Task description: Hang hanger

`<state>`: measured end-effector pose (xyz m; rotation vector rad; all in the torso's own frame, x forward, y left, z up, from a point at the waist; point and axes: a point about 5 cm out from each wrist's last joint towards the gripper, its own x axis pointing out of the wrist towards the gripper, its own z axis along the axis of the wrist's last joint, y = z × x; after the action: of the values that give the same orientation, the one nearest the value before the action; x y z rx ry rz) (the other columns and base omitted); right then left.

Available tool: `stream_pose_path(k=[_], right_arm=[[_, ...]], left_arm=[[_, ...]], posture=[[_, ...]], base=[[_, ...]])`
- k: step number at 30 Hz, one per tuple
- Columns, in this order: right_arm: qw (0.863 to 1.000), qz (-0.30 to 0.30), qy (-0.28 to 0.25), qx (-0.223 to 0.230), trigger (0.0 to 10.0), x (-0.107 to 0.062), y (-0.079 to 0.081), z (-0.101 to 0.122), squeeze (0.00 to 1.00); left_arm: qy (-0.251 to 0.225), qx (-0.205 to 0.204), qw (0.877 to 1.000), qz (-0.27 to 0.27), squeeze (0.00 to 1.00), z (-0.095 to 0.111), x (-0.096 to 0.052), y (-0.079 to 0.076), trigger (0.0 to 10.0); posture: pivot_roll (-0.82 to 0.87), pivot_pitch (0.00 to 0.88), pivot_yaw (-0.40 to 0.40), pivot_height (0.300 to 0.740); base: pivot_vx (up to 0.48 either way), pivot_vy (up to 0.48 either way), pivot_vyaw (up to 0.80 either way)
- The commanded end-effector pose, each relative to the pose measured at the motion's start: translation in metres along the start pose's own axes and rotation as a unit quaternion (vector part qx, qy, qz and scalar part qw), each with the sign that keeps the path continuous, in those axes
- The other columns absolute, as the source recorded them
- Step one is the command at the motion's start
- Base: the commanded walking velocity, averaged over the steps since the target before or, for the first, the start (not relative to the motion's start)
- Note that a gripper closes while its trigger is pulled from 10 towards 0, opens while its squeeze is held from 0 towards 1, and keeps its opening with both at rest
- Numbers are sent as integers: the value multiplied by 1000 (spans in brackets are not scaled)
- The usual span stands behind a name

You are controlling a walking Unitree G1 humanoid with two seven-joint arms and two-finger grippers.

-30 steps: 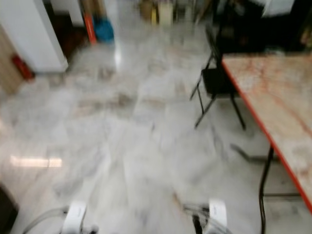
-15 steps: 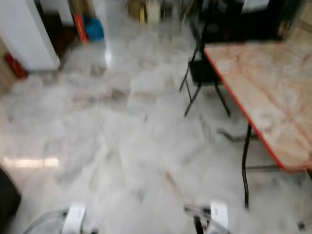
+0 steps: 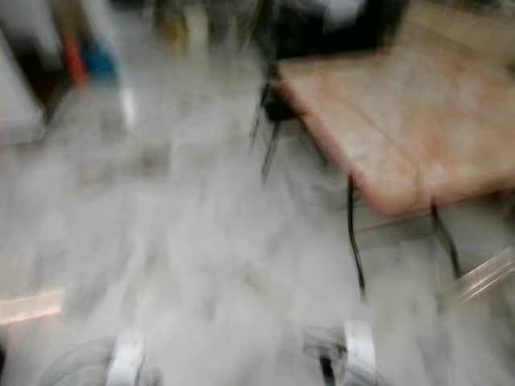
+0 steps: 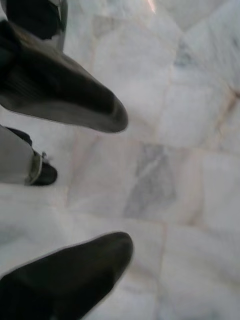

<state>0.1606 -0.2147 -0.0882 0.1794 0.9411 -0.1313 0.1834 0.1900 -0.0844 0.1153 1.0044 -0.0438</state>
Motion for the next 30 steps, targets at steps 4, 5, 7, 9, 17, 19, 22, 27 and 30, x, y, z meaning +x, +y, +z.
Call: stream_pose_path(k=[4, 5, 7, 9, 17, 19, 22, 27, 30], right_arm=[[1000, 4, -5, -2, 10000, 2, 4, 6, 0], [1000, 4, -5, -2, 10000, 2, 4, 6, 0], [1000, 3, -5, -3, 10000, 2, 4, 6, 0], [1000, 3, -5, -3, 10000, 2, 3, 6, 0], [1000, 3, -4, -4, 10000, 2, 3, 5, 0], [1000, 3, -4, -5, 10000, 2, 3, 5, 0], [1000, 3, -4, -5, 10000, 2, 3, 5, 0], [1000, 4, -4, -6, 10000, 2, 3, 5, 0], [1000, 5, -4, -6, 10000, 2, 3, 5, 0]], left_arm=[[-8, -1, 1000, 4, 0, 5, 0, 10, 10000], [-8, 0, 1000, 4, 0, 5, -1, 10, 10000], [-7, 0, 1000, 4, 0, 4, -1, 12, 10000], [-6, 0, 1000, 4, 0, 4, -1, 12, 10000], [-8, 21, 1000, 1, 0, 7, 0, 5, 10000], [-8, 21, 1000, 1, 0, 7, 0, 4, 10000], [-8, 17, 1000, 1, 0, 7, 1, 4, 10000], [-5, 24, 1000, 1, 0, 5, 0, 3, 10000], [-5, 27, 1000, 2, 0, 5, 0, 3, 10000]], posture=[[40, 0, 3, 740], [41, 0, 3, 740], [42, 0, 1, 740], [42, 0, 0, 740], [44, 0, -1, 740], [44, 0, -1, 740], [43, 0, 0, 740], [45, 0, 1, 740], [45, 0, 1, 740]], base=[[0, 0, -719], [0, 0, -719], [0, 0, -719], [0, 0, -719], [0, -49, -719], [0, -394, -719], [0, -404, -719], [0, 0, -719], [0, 0, -719]])
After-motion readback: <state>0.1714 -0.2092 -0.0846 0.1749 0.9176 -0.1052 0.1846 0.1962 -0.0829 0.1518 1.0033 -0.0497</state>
